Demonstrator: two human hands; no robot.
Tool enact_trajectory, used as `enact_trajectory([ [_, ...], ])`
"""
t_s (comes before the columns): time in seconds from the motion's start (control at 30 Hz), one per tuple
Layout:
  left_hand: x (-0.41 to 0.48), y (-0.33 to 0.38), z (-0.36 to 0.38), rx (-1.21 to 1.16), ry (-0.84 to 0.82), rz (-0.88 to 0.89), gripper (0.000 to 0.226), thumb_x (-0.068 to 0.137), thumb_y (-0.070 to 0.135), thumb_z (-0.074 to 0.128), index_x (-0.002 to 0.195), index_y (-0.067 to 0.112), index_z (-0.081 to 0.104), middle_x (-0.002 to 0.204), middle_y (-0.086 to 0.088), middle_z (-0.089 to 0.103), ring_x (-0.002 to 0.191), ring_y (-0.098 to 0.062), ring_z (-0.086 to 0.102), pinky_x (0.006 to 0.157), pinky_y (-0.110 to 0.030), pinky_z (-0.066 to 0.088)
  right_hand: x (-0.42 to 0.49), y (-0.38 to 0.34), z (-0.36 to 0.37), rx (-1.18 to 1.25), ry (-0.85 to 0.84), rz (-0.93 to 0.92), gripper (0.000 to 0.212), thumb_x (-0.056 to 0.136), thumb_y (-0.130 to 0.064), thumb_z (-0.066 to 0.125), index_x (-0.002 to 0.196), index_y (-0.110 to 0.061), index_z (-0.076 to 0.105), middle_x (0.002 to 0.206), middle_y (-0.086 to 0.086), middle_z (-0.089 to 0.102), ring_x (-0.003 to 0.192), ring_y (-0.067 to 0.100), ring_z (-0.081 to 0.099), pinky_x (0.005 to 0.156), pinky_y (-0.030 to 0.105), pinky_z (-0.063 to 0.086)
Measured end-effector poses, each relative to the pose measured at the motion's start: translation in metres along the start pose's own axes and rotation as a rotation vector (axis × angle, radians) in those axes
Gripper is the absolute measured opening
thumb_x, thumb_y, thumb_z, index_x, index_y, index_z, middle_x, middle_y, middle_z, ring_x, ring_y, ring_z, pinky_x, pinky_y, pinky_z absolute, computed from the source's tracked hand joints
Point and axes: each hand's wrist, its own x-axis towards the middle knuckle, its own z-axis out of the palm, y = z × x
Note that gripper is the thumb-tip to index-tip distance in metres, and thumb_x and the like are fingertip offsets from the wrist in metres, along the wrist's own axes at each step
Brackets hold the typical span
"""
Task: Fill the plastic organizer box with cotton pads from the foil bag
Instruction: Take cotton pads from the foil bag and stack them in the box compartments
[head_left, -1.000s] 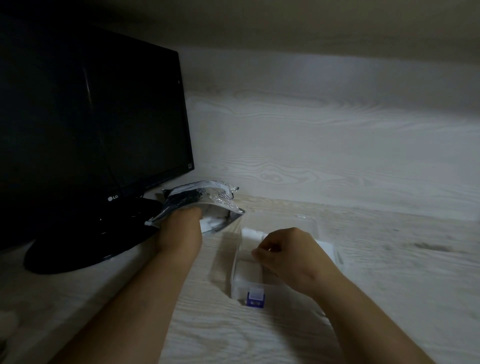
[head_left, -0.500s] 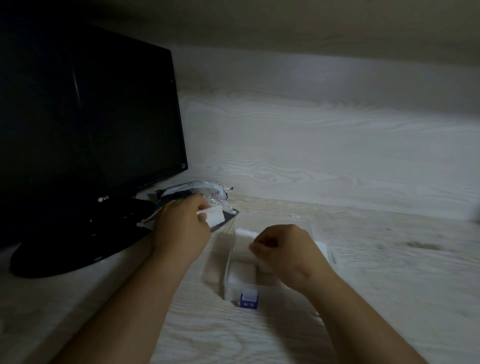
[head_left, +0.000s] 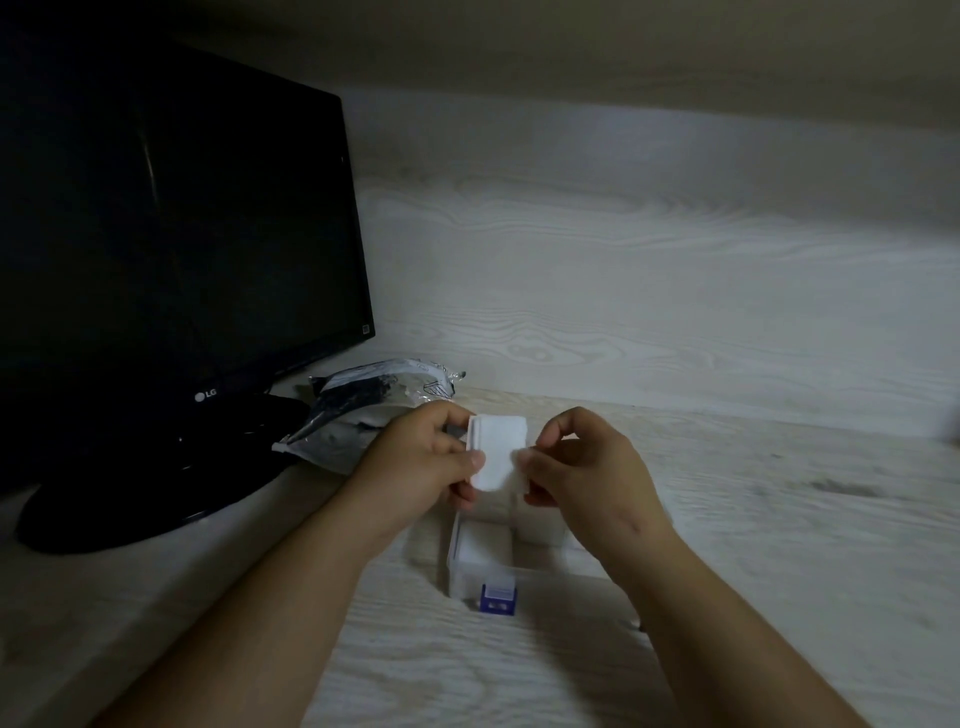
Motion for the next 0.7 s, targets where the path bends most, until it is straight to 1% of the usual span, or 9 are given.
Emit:
enact_trajectory([
  [0.1, -0.001, -0.001, 0.000, -0.026, -0.046, -0.033, 0.016, 0.092, -0.007, 0.054, 0.097, 0.008, 0.058, 0.065, -0.012, 0.065, 0.055, -0.023, 0.061, 0.054, -0.034, 0.053, -0.001, -0.002, 0.000, 0.048, -0.035, 0.025, 0.014, 0.083, -0.001, 0.072, 0.081, -0.003, 0.058, 0.075, 0.016, 0.067, 0.067, 0.022, 0.064, 0.065, 0.033, 0.061],
  [0.17, -0.002, -0.001, -0.001, -0.029, -0.075, -0.050, 0.015, 0.093, -0.005, 0.053, 0.098, 0.008, 0.057, 0.067, -0.014, 0.064, 0.056, -0.024, 0.062, 0.055, -0.036, 0.054, -0.001, -0.002, -0.001, 0.054, -0.072, 0.040, 0.014, 0.082, -0.001, 0.073, 0.078, -0.005, 0.060, 0.069, 0.009, 0.066, 0.063, 0.018, 0.062, 0.062, 0.031, 0.059],
  [0.23, -0.002, -0.001, -0.001, -0.029, -0.094, -0.057, 0.013, 0.094, -0.003, 0.053, 0.101, 0.007, 0.057, 0.069, -0.013, 0.065, 0.055, -0.024, 0.062, 0.051, -0.033, 0.053, -0.001, -0.002, -0.001, 0.071, -0.110, 0.055, 0.016, 0.080, 0.001, 0.074, 0.076, -0.006, 0.060, 0.064, 0.002, 0.063, 0.060, 0.013, 0.060, 0.058, 0.027, 0.057],
  [0.3, -0.002, -0.001, -0.001, 0.009, -0.089, -0.044, 0.009, 0.094, 0.002, 0.055, 0.101, 0.007, 0.059, 0.068, -0.008, 0.065, 0.053, -0.020, 0.061, 0.044, -0.026, 0.045, 0.000, -0.002, -0.003, 0.059, -0.131, 0.063, 0.017, 0.080, 0.002, 0.074, 0.075, -0.007, 0.060, 0.061, 0.001, 0.061, 0.056, 0.011, 0.057, 0.054, 0.024, 0.053],
  [0.37, -0.002, 0.000, -0.002, 0.076, -0.055, -0.014, 0.006, 0.092, 0.009, 0.061, 0.097, 0.009, 0.060, 0.063, -0.001, 0.063, 0.051, -0.013, 0.057, 0.043, -0.023, 0.038, -0.001, -0.002, -0.004, 0.014, -0.138, 0.070, 0.017, 0.079, 0.002, 0.074, 0.075, -0.008, 0.061, 0.061, 0.002, 0.060, 0.053, 0.010, 0.056, 0.051, 0.023, 0.051],
  [0.4, -0.002, 0.001, -0.003, 0.102, -0.043, -0.004, 0.011, 0.088, 0.009, 0.066, 0.097, 0.011, 0.060, 0.062, 0.001, 0.063, 0.052, -0.011, 0.055, 0.045, -0.023, 0.038, 0.000, -0.003, -0.005, -0.009, -0.141, 0.077, 0.016, 0.079, 0.002, 0.074, 0.074, -0.008, 0.062, 0.061, 0.003, 0.061, 0.053, 0.011, 0.056, 0.051, 0.023, 0.050],
  [0.5, -0.003, 0.001, -0.005, 0.154, -0.044, -0.001, 0.028, 0.078, 0.001, 0.074, 0.093, 0.012, 0.054, 0.061, -0.001, 0.063, 0.051, -0.010, 0.052, 0.047, -0.022, 0.039, 0.000, -0.002, -0.007, -0.063, -0.185, 0.130, 0.011, 0.080, 0.002, 0.073, 0.077, -0.004, 0.064, 0.066, 0.012, 0.062, 0.057, 0.020, 0.058, 0.058, 0.031, 0.054],
  [0.6, -0.002, -0.002, -0.007, 0.273, -0.057, 0.032, 0.022, 0.074, 0.001, 0.078, 0.074, 0.014, 0.060, 0.056, -0.001, 0.057, 0.052, -0.011, 0.048, 0.054, -0.022, 0.038, -0.002, -0.001, -0.007, -0.146, -0.251, 0.187, 0.005, 0.081, 0.004, 0.068, 0.085, 0.000, 0.068, 0.075, 0.021, 0.067, 0.064, 0.028, 0.064, 0.074, 0.046, 0.058],
  [0.7, -0.002, -0.004, -0.010, 0.371, -0.114, 0.054, 0.021, 0.073, 0.006, 0.079, 0.067, 0.020, 0.065, 0.056, 0.006, 0.055, 0.055, -0.009, 0.048, 0.058, -0.025, 0.040, -0.004, -0.001, -0.005, -0.195, -0.288, 0.205, 0.011, 0.081, 0.008, 0.064, 0.083, -0.002, 0.069, 0.078, 0.023, 0.067, 0.067, 0.034, 0.068, 0.074, 0.049, 0.060],
])
